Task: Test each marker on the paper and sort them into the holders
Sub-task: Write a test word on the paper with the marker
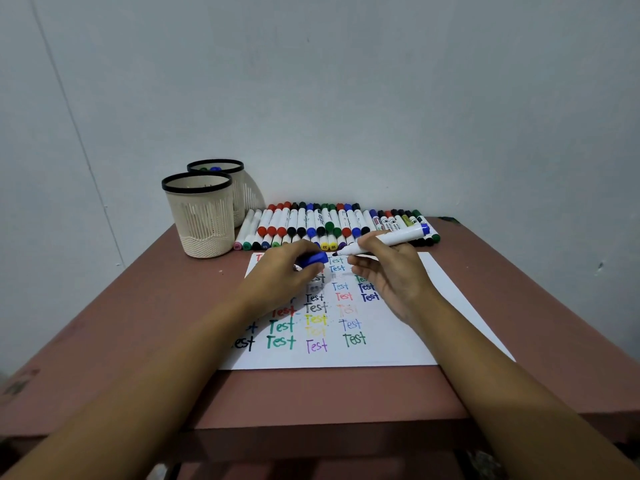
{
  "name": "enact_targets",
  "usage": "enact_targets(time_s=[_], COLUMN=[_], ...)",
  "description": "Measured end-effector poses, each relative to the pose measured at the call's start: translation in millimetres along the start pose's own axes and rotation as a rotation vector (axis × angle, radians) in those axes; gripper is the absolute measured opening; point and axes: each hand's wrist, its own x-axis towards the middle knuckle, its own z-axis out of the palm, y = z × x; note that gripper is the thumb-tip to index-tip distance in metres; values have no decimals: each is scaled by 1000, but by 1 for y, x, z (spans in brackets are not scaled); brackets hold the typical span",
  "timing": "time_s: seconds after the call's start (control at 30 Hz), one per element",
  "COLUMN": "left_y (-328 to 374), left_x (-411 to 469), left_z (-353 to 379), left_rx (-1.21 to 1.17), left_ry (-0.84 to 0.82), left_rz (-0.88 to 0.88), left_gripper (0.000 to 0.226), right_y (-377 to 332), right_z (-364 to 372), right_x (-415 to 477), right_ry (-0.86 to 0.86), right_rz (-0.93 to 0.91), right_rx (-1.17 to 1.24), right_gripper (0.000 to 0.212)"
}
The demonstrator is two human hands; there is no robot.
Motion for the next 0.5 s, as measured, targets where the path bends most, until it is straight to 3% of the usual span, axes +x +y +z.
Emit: enact_targets(time_s=[0.3, 0.5], left_y=[9, 16], left_x=[-2, -2], left_z=[2, 4], left_rx=[-76, -169], left_ry=[73, 58], left_rz=[136, 93], left_gripper=[23, 24], right_y=[6, 5], right_z=[1, -2], right_x=[-1, 0], right_ry=[-106, -183], right_rz=[0, 46], right_rx=[-103, -26], right_gripper=[7, 6])
